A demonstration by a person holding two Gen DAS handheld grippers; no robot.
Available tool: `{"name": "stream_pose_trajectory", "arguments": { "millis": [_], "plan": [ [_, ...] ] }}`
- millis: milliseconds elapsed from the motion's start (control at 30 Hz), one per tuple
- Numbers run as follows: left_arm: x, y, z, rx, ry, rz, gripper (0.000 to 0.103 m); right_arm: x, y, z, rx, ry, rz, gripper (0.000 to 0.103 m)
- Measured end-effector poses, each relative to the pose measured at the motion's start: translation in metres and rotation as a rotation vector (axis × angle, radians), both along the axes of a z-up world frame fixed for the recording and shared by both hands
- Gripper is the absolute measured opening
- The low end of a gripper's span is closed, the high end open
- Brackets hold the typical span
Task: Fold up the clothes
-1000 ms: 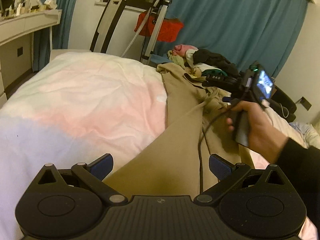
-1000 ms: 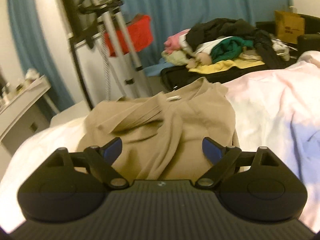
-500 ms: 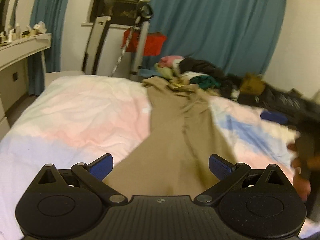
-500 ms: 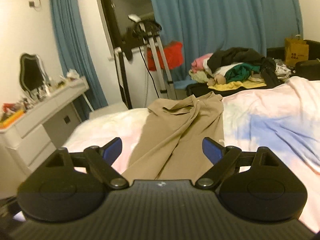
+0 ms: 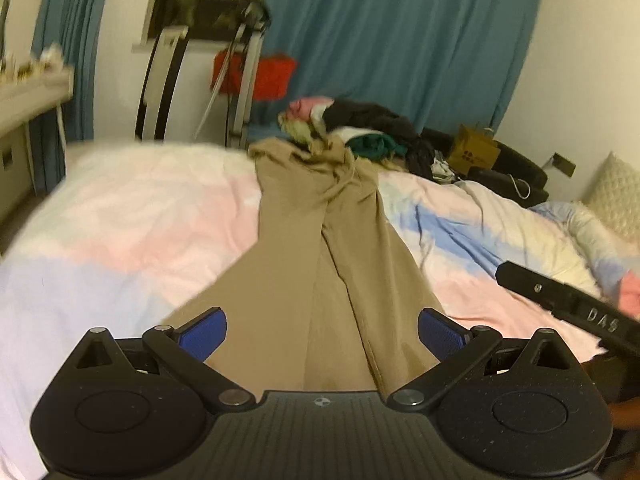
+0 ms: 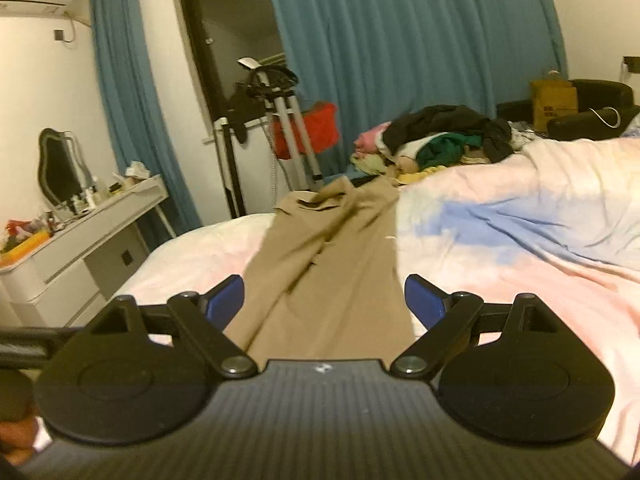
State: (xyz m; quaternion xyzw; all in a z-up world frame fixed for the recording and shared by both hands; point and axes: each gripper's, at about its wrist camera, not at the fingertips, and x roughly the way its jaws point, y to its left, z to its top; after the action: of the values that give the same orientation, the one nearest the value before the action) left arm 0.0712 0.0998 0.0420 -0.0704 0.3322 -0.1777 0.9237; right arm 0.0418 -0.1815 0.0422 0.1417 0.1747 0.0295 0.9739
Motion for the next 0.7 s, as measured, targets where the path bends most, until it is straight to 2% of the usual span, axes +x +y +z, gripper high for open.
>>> {"name": "stream_pose_trajectory", "arguments": {
  "millis": [167, 300, 400, 500, 567, 700],
  "plan": [
    [0.027, 0.039, -0.003, -0.114, 0.163, 0.054, 0.103, 0.003, -0.004, -0.015, 0.02, 0.047, 0.002, 0.088],
    [0.056, 0.07, -0.008, -0.133, 0.263, 0.087, 0.1, 0.012, -0.002, -0.026, 0.004, 0.123, -0.019, 0.088],
    [0.079, 0.095, -0.02, -0.156, 0.334, 0.098, 0.099, 0.015, -0.007, -0.03, 0.048, 0.161, -0.008, 0.088],
    [0.096, 0.12, -0.039, -0.233, 0.413, 0.09, 0.097, 0.017, -0.013, -0.035, 0.069, 0.175, -0.012, 0.088],
    [0.104, 0.128, -0.049, -0.209, 0.431, 0.059, 0.096, 0.02, -0.017, -0.039, 0.093, 0.192, -0.018, 0.088],
    [0.111, 0.136, -0.064, -0.073, 0.408, 0.034, 0.095, 0.025, -0.026, -0.047, 0.141, 0.229, -0.034, 0.088]
  ]
}}
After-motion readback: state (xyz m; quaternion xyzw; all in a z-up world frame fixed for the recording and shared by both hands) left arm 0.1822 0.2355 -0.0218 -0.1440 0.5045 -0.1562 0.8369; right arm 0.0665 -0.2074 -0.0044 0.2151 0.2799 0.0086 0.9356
